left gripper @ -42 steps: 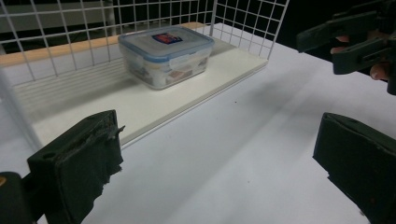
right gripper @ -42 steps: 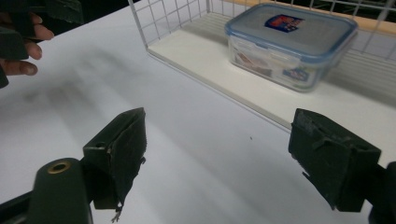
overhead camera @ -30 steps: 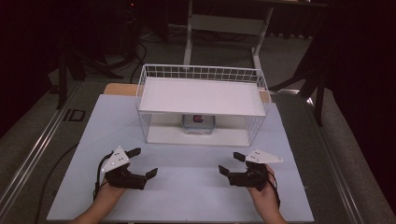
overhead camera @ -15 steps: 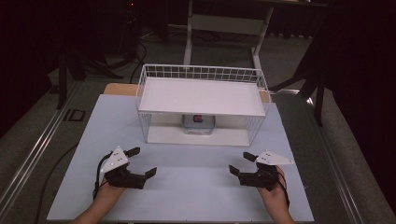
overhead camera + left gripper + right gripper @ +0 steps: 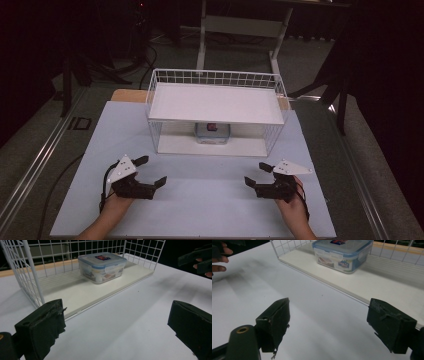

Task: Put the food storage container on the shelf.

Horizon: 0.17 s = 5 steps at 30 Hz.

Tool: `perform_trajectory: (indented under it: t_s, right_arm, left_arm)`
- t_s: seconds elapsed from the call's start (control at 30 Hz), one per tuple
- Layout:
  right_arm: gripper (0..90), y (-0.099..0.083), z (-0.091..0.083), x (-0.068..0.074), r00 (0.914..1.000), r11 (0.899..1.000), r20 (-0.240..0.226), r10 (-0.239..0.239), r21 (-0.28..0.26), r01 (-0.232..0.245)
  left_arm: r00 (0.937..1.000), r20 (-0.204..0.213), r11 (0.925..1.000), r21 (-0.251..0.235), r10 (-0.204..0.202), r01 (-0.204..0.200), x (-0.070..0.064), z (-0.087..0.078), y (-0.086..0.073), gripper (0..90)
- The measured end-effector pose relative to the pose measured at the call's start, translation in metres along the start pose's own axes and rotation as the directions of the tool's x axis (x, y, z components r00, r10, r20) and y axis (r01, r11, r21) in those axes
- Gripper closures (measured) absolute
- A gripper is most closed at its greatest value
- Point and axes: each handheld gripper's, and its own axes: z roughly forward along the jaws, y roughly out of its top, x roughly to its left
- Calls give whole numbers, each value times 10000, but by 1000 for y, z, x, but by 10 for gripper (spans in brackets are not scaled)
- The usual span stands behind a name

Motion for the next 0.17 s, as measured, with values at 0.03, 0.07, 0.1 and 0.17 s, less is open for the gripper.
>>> perform_trajectory:
  t_s: [0.03, 0.07, 0.1, 0.17]
  right_arm:
    - [187, 0, 0, 0, 10000, 10000, -9, 11, -29, -11]
    - [187, 0, 0, 0, 10000, 10000, -29, 16, -7, -16]
    - [187, 0, 0, 0, 10000, 10000, -58, 22, 15, -22]
    - [188, 0, 1, 0, 10000, 10000, -58, 18, 11, -18]
  left_arm:
    - [10000, -16, 10000, 2, -18, 18, 0, 0, 0, 18]
    - [10000, -12, 10000, -17, -43, 43, 1, 0, -1, 19]
    - [10000, -39, 10000, -11, -54, 54, 1, 0, -1, 18]
    - [10000, -34, 10000, 0, -44, 44, 1, 0, -1, 18]
